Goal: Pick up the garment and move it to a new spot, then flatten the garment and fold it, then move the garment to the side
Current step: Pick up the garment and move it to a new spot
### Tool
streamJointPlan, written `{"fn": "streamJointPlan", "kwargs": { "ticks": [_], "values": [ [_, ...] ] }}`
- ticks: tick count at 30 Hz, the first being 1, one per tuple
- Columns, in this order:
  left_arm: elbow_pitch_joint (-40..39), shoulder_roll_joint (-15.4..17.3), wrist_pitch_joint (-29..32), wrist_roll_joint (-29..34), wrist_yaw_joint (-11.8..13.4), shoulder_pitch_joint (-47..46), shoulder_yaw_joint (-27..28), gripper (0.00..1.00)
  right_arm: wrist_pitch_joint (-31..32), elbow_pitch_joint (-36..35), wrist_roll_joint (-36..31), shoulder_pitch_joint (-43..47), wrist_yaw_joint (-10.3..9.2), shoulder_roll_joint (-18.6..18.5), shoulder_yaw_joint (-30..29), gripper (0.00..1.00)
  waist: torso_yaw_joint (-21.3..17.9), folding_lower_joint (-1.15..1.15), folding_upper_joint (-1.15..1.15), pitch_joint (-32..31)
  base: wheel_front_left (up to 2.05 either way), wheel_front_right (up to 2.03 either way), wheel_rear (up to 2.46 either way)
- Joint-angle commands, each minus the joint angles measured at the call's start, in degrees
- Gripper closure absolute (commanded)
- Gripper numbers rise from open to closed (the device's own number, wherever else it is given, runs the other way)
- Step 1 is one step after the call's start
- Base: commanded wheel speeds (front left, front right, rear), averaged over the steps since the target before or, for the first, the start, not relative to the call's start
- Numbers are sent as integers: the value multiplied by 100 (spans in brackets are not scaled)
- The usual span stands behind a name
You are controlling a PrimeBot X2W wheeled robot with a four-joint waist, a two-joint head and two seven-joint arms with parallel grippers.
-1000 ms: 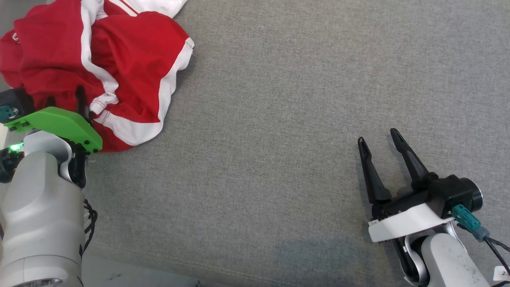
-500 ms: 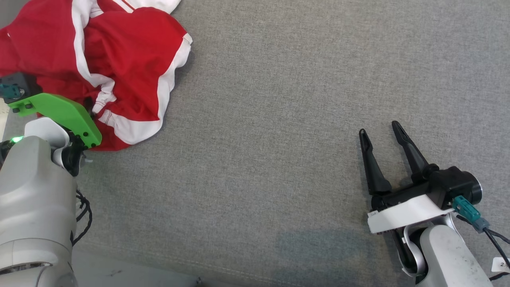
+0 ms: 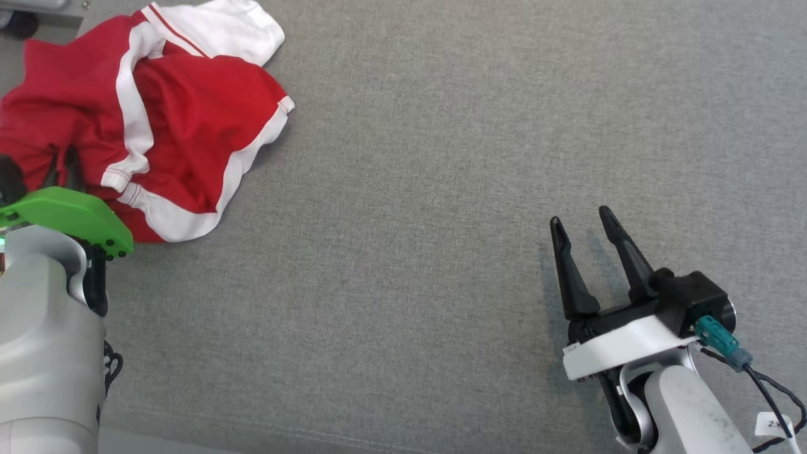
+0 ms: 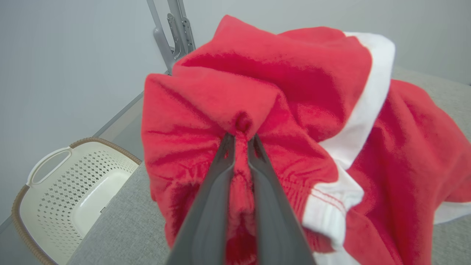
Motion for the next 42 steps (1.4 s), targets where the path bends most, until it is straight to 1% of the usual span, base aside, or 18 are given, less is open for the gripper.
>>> {"fn": "streamJointPlan", "kwargs": {
  "ticks": [1, 4, 7, 12, 13, 17, 23, 26, 30, 37, 42],
  "values": [
    [-159, 99, -129, 20, 85, 218, 24, 100, -18, 50, 34, 136, 0, 37, 69, 0, -299, -1, -1, -582, 0, 0, 0],
    [-533, 105, -200, 83, 144, 513, 16, 100, -18, 96, 70, 257, 0, 62, 108, 0, -452, -1, -1, -934, 0, 0, 0],
    [-1185, 119, -201, 203, 207, 892, -2, 100, -19, 130, 93, 393, 0, 82, 92, 0, -608, -1, -1, -1256, 0, 0, 0],
    [-2150, 60, -206, 380, 202, 1469, -112, 100, -18, 189, 120, 584, 0, 103, 161, 0, -883, -1, -1, -1691, 0, 0, 0],
    [-2150, 60, -206, 380, 202, 1469, -112, 100, -18, 189, 120, 584, 0, 103, 161, 0, -883, -1, -1, -1691, 0, 0, 0],
    [-2662, -3, -165, 407, 165, 1633, -239, 100, -18, 169, 214, 670, 0, 97, 172, 0, -1104, -1, -1, -1887, 0, 0, 0],
    [-3477, -209, 278, 305, 75, 1489, -557, 100, -18, 142, 335, 773, 0, 101, 109, 0, -1434, -1, -1, -2058, 0, 0, 0],
    [-3820, -397, 657, 69, 28, 1373, -680, 100, -18, 126, 444, 763, 0, 98, -34, 0, -1650, -1, -1, -2092, 0, 0, 0],
    [-4198, -446, 1063, -58, -8, 1185, -1004, 100, -18, 169, 529, 788, 0, 104, -86, 0, -1927, -1, -1, -2111, 0, 0, 0],
    [-4521, -633, 1496, -326, -31, 784, -1497, 100, -18, 219, 561, 778, 0, 100, -261, 0, -2386, -1, -1, -2054, 0, 0, 0],
    [-4477, -833, 1498, -484, -37, 603, -1858, 100, -18, 220, 637, 762, 0, 107, -394, 0, -2585, -1, -1, -1962, 0, 0, 0]
  ]
}}
